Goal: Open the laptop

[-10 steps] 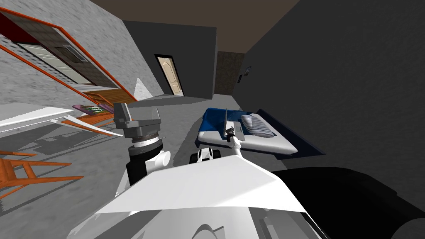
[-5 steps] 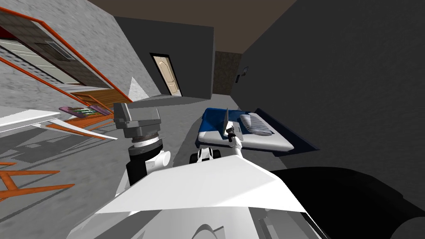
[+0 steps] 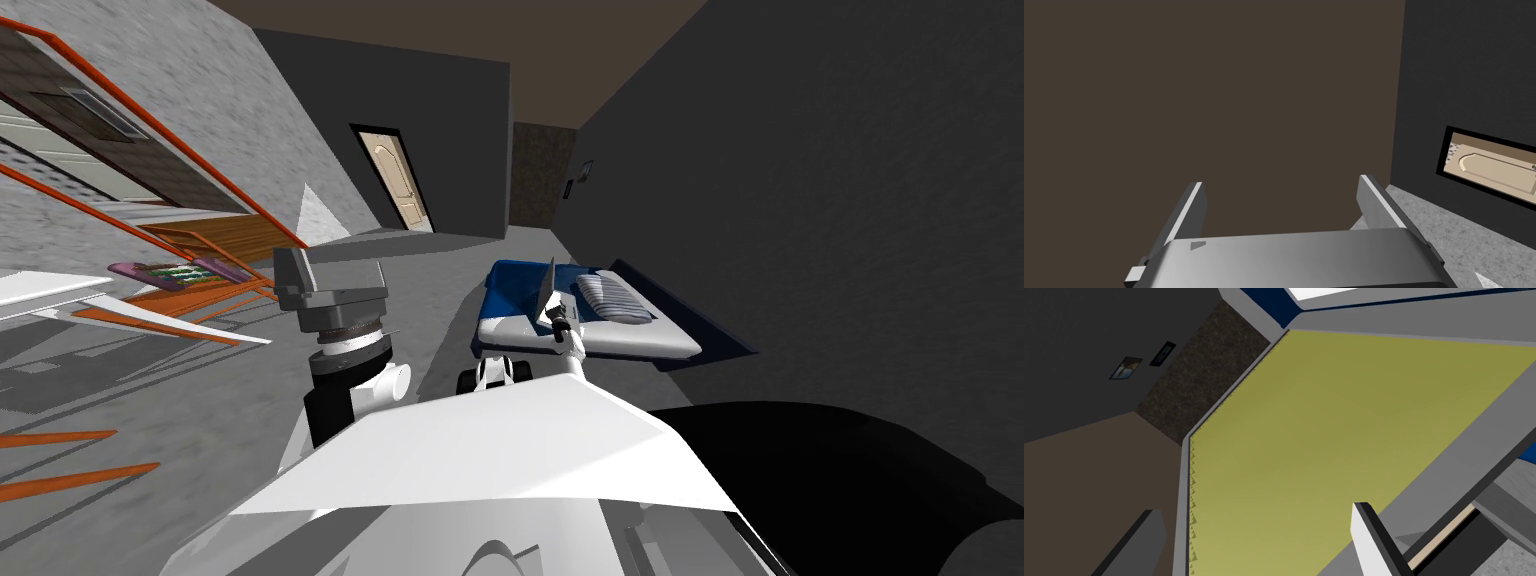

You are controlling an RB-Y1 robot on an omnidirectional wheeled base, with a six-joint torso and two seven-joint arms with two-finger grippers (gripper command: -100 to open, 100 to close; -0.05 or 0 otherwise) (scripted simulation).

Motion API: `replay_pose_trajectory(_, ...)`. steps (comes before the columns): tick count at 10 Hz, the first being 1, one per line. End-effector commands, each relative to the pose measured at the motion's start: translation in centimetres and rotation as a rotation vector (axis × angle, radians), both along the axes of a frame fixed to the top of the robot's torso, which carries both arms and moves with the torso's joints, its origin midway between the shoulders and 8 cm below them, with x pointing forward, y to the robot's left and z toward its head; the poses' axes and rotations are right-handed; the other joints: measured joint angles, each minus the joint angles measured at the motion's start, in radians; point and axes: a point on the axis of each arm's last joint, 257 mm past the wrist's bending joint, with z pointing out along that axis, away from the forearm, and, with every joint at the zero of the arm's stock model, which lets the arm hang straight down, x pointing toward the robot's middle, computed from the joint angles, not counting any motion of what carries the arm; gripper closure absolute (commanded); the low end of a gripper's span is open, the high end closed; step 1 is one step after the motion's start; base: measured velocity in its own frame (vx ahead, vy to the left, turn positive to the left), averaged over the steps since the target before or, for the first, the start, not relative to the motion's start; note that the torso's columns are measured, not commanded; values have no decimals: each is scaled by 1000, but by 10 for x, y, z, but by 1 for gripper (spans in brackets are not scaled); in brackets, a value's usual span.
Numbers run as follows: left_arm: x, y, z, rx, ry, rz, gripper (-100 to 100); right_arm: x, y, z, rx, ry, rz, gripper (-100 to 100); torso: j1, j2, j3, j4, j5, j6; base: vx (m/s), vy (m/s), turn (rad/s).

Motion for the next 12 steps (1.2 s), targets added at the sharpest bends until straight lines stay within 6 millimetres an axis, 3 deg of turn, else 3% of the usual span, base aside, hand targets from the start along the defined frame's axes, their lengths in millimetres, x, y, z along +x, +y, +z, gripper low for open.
replay_pose_trajectory(1,0,0,0,0,0,0,0,5,3,7,24,-48,7,-100,1,0,0,0,0,-1,19,68,-215)
replay_pose_trajectory(3,0,0,0,0,0,0,0,-2,-13,17,6,-87,-8,-100,7,-3,-2,-1,2,-1,26,75,-69)
replay_pose_trajectory(5,0,0,0,0,0,0,0,1,-5,25,-31,-107,32,-100,1,0,0,0,0,-1,0,6,13)
replay_pose_trajectory(8,0,0,0,0,0,0,0,-6,-24,43,-31,-195,-14,-100,7,-2,-1,-1,2,-1,19,73,-120)
replay_pose_trajectory(11,0,0,0,0,0,0,0,-5,-19,49,-59,-210,10,-100,0,-1,0,0,0,0,-4,1,10)
replay_pose_trajectory(12,0,0,0,0,0,0,0,-4,-15,40,-78,-159,36,100,2,-1,-1,0,0,0,-29,-90,256)
